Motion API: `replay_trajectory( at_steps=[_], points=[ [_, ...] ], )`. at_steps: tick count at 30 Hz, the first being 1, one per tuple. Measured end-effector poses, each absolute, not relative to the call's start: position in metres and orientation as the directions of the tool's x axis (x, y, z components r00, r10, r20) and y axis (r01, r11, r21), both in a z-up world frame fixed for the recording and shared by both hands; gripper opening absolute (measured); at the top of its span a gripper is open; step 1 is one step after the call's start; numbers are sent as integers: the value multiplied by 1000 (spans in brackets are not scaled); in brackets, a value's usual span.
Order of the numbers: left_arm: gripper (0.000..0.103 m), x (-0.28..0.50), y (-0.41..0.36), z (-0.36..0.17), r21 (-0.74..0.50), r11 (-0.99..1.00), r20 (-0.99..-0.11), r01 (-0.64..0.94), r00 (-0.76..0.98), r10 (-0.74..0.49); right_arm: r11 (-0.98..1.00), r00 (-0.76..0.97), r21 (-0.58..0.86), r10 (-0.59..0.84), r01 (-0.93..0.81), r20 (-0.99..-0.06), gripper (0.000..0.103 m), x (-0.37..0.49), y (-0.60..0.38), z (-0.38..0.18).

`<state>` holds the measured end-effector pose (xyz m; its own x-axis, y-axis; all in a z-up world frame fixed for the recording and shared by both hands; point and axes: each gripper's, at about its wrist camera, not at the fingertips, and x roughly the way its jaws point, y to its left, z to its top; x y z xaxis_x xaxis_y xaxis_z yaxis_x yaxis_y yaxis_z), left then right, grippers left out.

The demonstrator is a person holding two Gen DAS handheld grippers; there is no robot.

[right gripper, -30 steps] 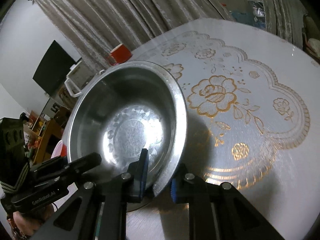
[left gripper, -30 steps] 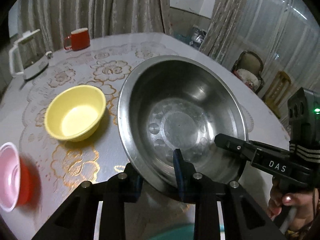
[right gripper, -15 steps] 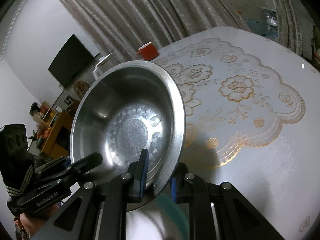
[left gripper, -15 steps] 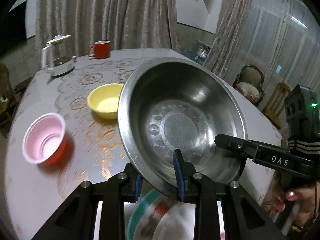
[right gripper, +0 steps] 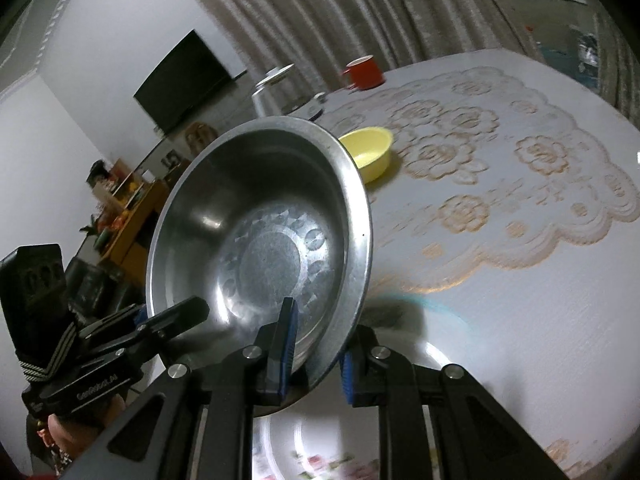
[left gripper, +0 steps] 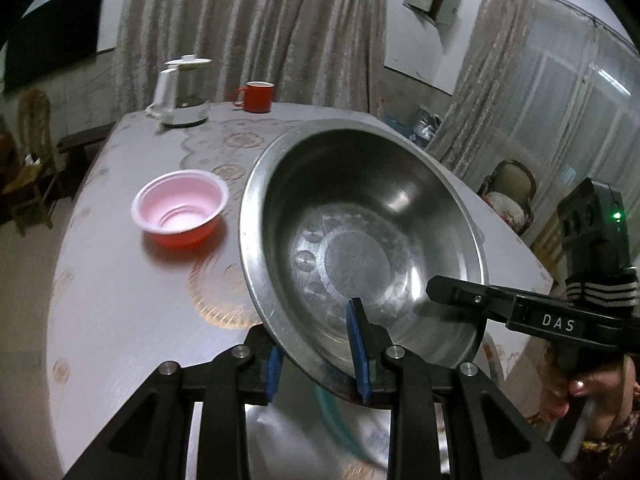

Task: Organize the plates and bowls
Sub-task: 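Lift the steel basin with the right tool and carry it beside the plate stack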

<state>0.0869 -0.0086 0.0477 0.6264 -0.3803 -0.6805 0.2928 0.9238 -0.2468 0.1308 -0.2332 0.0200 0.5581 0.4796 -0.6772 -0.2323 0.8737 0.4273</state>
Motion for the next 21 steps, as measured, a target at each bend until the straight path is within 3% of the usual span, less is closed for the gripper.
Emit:
replay_trajectory(
  at_steps=[21],
  points=[
    [28,23,90,14,-262,961,-726,90,638,-258,813,348,467,575,-348,-740,21,117,-128,-24]
  ],
)
